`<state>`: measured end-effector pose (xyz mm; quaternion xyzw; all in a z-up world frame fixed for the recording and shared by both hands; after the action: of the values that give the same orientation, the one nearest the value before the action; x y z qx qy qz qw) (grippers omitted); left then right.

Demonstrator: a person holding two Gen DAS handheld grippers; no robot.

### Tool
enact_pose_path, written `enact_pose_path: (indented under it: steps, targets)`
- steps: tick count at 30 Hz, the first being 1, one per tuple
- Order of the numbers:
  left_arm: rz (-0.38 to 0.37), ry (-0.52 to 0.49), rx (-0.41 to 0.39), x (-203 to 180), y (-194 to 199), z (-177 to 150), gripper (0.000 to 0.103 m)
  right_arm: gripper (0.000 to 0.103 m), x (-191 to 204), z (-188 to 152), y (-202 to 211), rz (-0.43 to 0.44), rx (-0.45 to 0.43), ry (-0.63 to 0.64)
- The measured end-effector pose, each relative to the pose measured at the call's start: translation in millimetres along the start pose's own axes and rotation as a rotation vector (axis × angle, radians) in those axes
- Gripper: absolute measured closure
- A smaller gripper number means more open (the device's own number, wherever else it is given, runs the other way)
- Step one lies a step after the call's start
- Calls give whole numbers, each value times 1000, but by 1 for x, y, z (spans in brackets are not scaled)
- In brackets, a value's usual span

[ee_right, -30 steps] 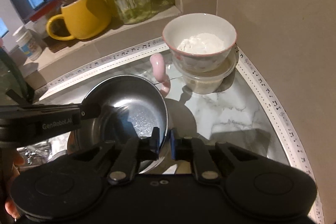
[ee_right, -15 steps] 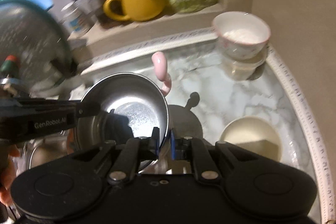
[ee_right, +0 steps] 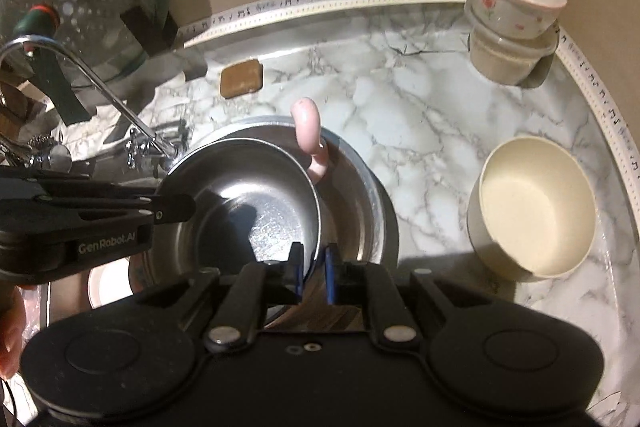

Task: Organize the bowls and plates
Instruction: 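Carry the pot with both grippers and lower it into the steel basin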

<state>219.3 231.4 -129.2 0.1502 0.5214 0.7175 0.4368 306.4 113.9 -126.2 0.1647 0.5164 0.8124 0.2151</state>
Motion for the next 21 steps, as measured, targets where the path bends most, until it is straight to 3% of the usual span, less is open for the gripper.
enact_pose_path:
  steps: [12,21]
  targets:
    - [0,-25,15,2,-7,4,89,91,1,1,-6,2,13,5]
    - [-13,-2,24,10,-12,1,89,82,-2,6,-3,27,9,-26]
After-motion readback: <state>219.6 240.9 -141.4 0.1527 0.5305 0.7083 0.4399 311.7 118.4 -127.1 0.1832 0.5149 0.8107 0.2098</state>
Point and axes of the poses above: each gripper's, at about its wrist camera, not at the fingertips, and y roughly against the way its jaws point, x to its left, z to its top, the point moved 8 cm from there along -y, roughly the way its jaws point, and after that the axes turned 9 degrees about -z, right-handed, at the moved point
